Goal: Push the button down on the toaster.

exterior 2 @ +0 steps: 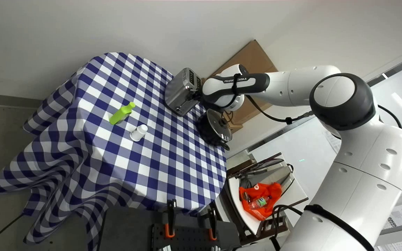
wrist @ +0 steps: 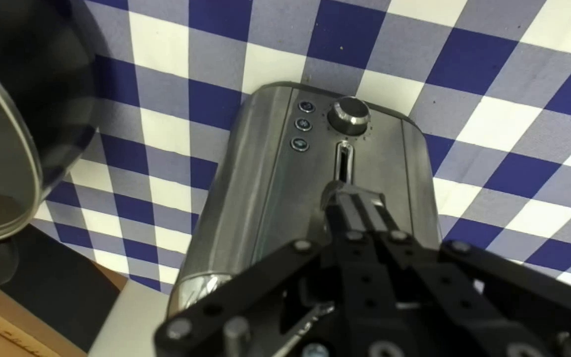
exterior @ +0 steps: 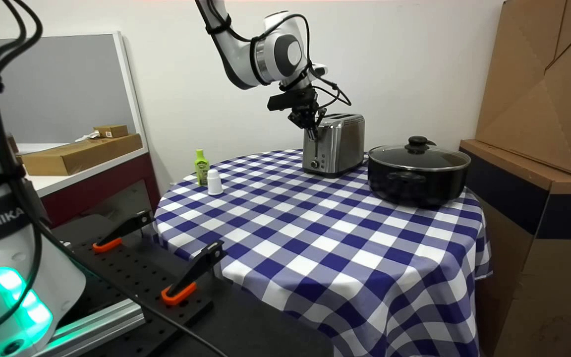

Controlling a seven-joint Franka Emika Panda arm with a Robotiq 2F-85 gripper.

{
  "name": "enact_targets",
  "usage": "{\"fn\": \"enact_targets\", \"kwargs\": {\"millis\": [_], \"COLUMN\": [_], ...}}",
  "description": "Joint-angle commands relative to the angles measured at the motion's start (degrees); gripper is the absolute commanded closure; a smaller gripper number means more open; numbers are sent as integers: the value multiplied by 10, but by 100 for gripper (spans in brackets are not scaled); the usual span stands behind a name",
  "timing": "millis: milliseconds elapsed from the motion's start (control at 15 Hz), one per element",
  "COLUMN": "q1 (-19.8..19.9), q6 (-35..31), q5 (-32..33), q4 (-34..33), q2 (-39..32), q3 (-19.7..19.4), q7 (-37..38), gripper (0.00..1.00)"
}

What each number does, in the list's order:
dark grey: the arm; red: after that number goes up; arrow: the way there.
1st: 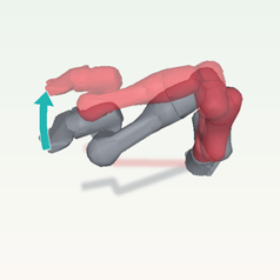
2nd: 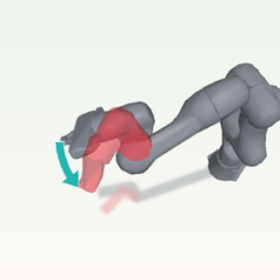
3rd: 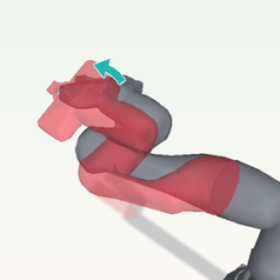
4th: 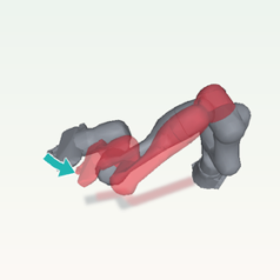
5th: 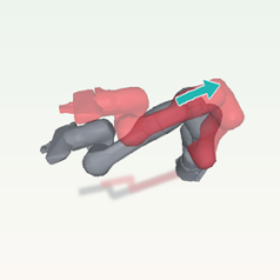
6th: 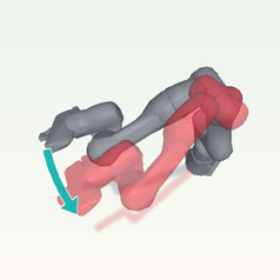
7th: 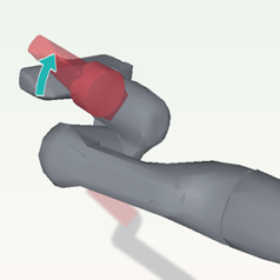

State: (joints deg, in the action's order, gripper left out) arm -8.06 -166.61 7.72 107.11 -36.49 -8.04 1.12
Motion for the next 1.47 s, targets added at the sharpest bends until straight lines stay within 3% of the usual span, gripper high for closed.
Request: {"fn": "enact_targets", "kwargs": {"millis": [0, 667, 933, 1400], "q1": [-14, -13, -11, 70], "q6": [-16, -44, -48, -6], "q5": [15, 7, 6, -23], "q4": [-31, -48, -37, 35], "q2": [-36, -112, -109, -11], "q3": [-14, -16, -12, 53], "q7": [21, 14, 10, -30], "gripper": [100, 100, 100, 100]}}
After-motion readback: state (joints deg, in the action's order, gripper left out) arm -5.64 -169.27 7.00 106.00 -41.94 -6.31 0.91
